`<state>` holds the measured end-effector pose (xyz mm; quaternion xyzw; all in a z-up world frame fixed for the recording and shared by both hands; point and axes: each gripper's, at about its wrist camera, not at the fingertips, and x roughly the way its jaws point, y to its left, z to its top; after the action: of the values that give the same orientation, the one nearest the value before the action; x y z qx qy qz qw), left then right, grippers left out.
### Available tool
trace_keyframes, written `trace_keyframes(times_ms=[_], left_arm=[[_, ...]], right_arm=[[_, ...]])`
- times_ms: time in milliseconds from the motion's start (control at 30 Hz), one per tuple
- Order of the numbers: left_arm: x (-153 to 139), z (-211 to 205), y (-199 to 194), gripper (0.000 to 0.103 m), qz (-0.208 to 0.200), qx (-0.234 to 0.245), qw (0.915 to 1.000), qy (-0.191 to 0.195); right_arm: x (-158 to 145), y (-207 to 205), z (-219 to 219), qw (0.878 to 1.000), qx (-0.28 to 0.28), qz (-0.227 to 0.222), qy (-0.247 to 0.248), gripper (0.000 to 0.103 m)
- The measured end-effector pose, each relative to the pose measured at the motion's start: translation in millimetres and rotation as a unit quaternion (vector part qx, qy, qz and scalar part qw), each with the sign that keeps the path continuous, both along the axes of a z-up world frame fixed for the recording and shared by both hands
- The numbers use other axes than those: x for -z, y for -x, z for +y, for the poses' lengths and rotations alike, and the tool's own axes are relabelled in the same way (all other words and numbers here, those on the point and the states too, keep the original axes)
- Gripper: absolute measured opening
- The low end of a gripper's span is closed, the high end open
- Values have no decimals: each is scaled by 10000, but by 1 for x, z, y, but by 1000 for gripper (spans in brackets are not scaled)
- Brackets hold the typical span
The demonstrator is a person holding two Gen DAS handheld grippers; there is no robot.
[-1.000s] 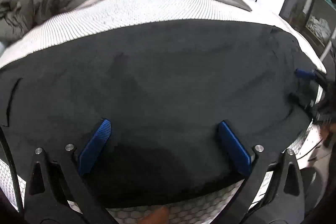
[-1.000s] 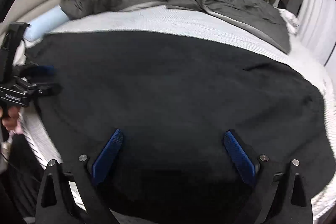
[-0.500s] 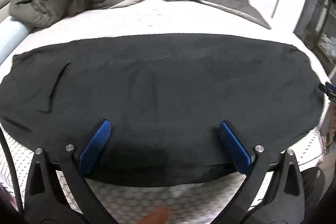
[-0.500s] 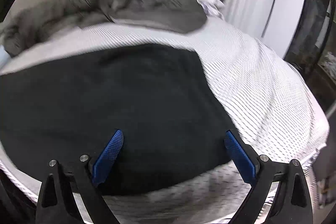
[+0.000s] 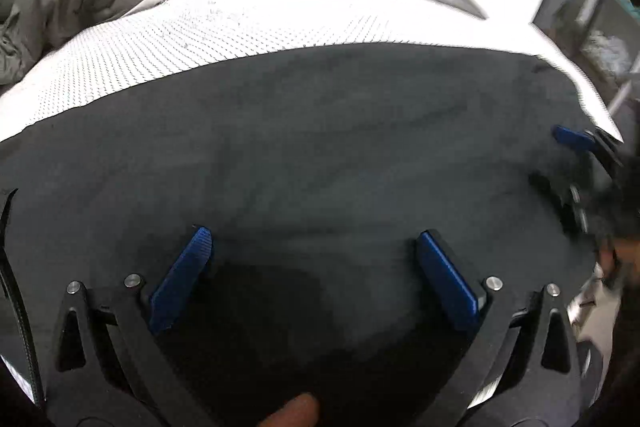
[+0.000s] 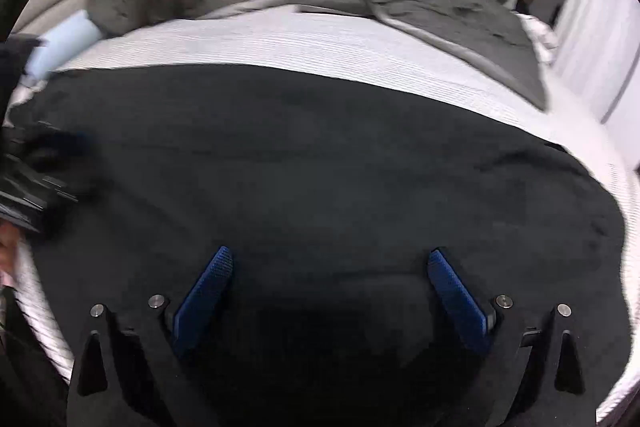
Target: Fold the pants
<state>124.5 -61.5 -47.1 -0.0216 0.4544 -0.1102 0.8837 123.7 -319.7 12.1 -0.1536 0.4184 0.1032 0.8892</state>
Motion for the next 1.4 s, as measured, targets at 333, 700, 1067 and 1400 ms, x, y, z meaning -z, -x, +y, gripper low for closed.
trace_keyframes(times_ms=[333,700,1067,1400], left_arm=[[-2,158,45,98,-241,-853,9960,148],[-42,193,83,102,-777,-1044,9898,-578],[-9,269,101,102,-393,-1667,9842,-455],[-58,173,130,102,-891,-1275,9878,-113]], right_arm=[[-19,0,-182,9773,2082,-376,73,100],[-54,34,-69,9948,545,-760,-409,100],[6,41,-88,9960,830,-307,87,100],[-42,120,-161,9785,1517,-685,-1215,100]])
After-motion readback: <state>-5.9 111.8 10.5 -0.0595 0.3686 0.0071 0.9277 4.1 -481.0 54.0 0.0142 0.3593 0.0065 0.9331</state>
